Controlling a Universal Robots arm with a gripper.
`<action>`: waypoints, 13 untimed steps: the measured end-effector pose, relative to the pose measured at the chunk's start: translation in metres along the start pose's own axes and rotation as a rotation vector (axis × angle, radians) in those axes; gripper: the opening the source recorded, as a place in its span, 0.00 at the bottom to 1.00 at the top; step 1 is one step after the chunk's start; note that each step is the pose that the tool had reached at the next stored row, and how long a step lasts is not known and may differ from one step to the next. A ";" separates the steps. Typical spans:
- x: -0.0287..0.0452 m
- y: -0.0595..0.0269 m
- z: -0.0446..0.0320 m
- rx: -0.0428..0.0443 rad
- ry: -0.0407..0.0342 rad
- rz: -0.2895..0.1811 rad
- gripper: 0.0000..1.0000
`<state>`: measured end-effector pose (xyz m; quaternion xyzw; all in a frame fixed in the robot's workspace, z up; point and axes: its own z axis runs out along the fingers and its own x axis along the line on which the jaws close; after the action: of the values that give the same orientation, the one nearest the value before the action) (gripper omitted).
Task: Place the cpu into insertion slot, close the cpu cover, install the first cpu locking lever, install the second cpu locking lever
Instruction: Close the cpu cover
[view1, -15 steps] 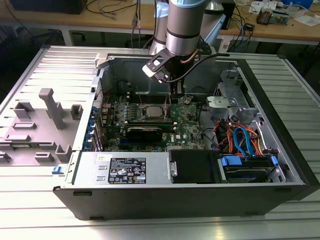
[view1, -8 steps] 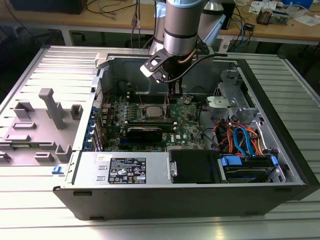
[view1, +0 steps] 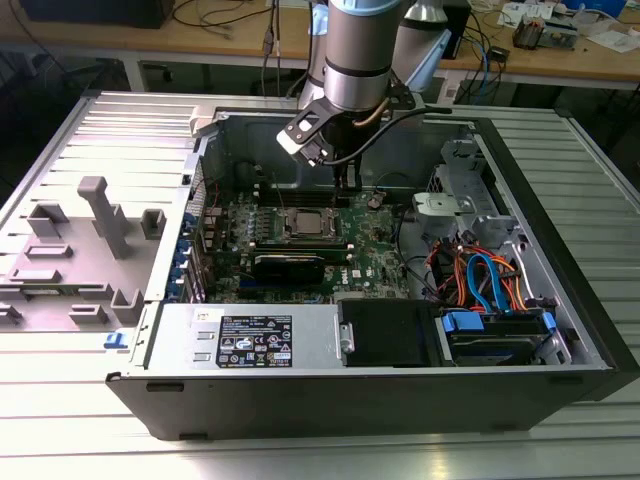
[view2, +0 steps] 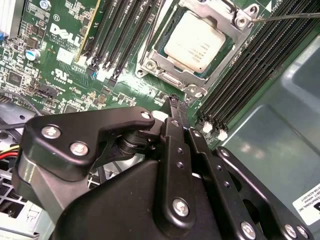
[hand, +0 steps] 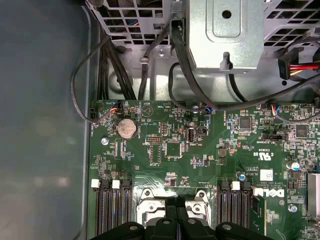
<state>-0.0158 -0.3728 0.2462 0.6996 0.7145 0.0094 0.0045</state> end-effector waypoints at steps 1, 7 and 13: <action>0.0000 0.0000 0.0000 -0.0001 0.0000 0.000 0.11; 0.0000 -0.0034 0.0004 -0.0014 0.0001 0.000 0.11; -0.0020 -0.0144 0.0019 -0.0021 0.0001 -0.001 0.11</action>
<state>-0.0301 -0.3750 0.2440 0.6993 0.7147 0.0102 0.0052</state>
